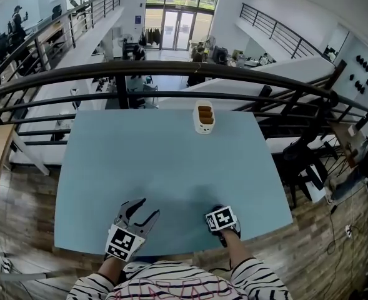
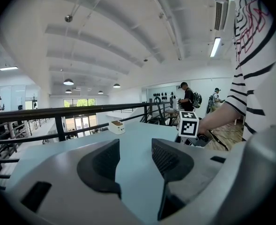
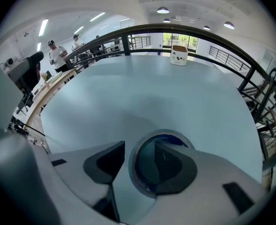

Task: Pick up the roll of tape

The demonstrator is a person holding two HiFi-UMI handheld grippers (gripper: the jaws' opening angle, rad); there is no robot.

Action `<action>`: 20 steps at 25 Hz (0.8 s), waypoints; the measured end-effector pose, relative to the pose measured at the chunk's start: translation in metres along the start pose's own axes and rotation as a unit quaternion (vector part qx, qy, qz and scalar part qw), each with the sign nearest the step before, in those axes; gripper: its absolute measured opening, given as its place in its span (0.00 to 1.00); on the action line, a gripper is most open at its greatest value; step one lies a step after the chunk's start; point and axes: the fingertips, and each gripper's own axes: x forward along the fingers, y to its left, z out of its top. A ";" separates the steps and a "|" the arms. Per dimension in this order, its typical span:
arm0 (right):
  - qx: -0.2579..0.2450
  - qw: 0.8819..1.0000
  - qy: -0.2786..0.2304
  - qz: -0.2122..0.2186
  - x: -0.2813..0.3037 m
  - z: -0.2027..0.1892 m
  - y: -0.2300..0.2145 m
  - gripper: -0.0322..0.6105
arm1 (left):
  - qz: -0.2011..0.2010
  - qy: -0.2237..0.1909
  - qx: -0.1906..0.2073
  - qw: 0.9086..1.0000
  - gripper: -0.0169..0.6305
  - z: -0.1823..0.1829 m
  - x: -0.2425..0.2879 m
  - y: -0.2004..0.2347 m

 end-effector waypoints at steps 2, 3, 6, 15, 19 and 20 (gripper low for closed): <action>0.004 1.000 0.015 0.002 0.006 -0.003 -0.001 0.37 | 0.002 0.001 -0.002 1.000 0.32 -0.001 0.000 0.005; 0.005 1.000 0.023 0.001 0.008 -0.004 -0.002 0.37 | 0.003 0.002 -0.003 1.000 0.32 -0.002 0.000 0.007; -0.002 0.999 0.049 -0.002 0.013 -0.007 -0.006 0.37 | 0.004 0.002 -0.005 1.000 0.32 -0.004 0.003 0.011; -0.064 0.987 0.148 0.015 0.024 -0.018 -0.003 0.31 | 0.011 0.006 -0.008 1.000 0.32 -0.007 0.003 0.019; -0.072 0.985 0.155 0.023 0.024 -0.016 -0.003 0.31 | 0.014 0.009 -0.011 1.000 0.32 -0.010 0.001 0.022; -0.076 0.985 0.152 0.022 0.023 -0.015 -0.003 0.31 | 0.015 0.010 -0.011 1.000 0.32 -0.009 0.000 0.021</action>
